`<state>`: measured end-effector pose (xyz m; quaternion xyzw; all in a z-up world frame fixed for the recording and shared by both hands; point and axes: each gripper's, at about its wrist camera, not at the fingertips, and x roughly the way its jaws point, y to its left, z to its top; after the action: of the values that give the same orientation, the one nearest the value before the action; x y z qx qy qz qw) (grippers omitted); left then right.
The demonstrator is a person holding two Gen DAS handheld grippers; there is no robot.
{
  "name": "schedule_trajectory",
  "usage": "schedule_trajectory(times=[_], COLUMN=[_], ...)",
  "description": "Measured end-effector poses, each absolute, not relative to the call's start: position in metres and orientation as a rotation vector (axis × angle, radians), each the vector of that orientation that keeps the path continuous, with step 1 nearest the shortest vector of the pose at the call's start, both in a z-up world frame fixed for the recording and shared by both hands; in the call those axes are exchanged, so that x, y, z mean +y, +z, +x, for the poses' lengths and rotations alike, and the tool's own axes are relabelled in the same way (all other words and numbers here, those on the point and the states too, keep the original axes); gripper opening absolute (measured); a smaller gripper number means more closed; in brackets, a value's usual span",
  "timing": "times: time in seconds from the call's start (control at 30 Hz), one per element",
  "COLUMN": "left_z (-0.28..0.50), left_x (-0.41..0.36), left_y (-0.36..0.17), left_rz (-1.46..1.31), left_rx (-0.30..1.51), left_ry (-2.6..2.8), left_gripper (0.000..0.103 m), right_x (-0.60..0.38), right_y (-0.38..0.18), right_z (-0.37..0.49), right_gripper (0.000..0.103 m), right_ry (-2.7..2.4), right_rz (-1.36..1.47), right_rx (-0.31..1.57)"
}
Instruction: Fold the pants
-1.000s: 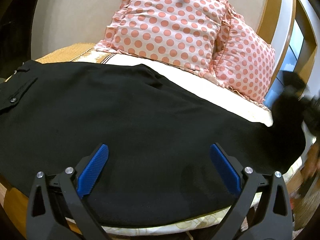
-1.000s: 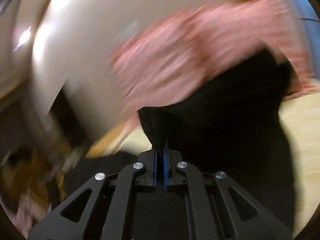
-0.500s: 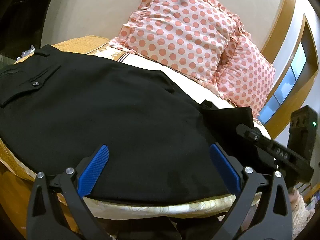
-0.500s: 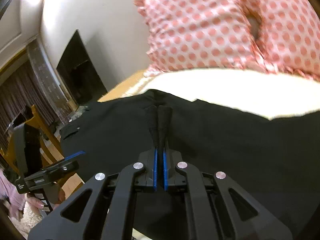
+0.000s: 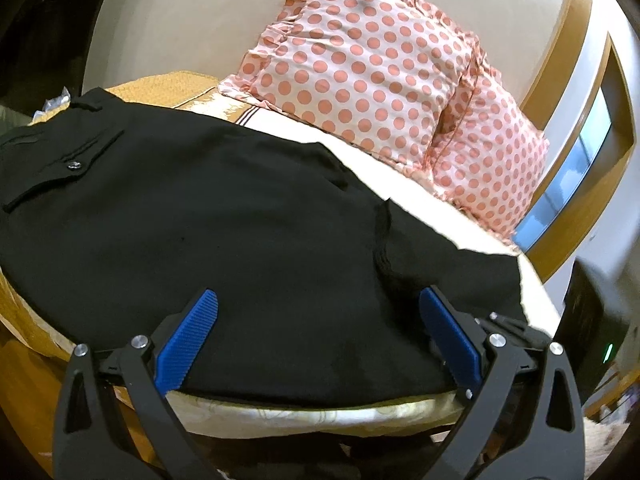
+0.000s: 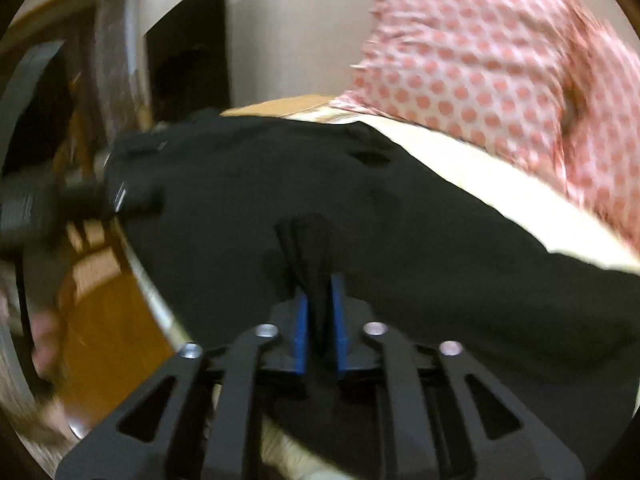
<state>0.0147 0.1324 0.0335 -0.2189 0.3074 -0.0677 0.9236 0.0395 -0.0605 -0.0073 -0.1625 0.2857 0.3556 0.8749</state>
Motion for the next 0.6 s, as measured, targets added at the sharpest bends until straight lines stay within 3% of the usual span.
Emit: schedule_trajectory(times=[0.23,0.37,0.47,0.6], left_z=[-0.011,-0.023,-0.032,-0.038], left_x=[0.182,0.216,0.244,0.278], left_y=[0.059,0.059,0.055,0.047], left_rz=[-0.533,-0.609,-0.683,-0.779], left_rx=[0.495,0.468,0.452,0.453], left_ry=[-0.038,0.047,0.109,0.154], left_gripper=[0.101,0.101,0.101,0.101], right_x=[-0.085,-0.065,-0.058,-0.071], right_y=[0.021,-0.001,-0.007,-0.009], right_z=[0.064,0.080,0.061,0.068], right_gripper=[0.030,0.030,0.031,0.031], right_ry=[0.698,0.660,0.669,0.712], right_rz=[-0.128,-0.214,-0.303,-0.193], right_rx=[0.562,0.715,0.647,0.691])
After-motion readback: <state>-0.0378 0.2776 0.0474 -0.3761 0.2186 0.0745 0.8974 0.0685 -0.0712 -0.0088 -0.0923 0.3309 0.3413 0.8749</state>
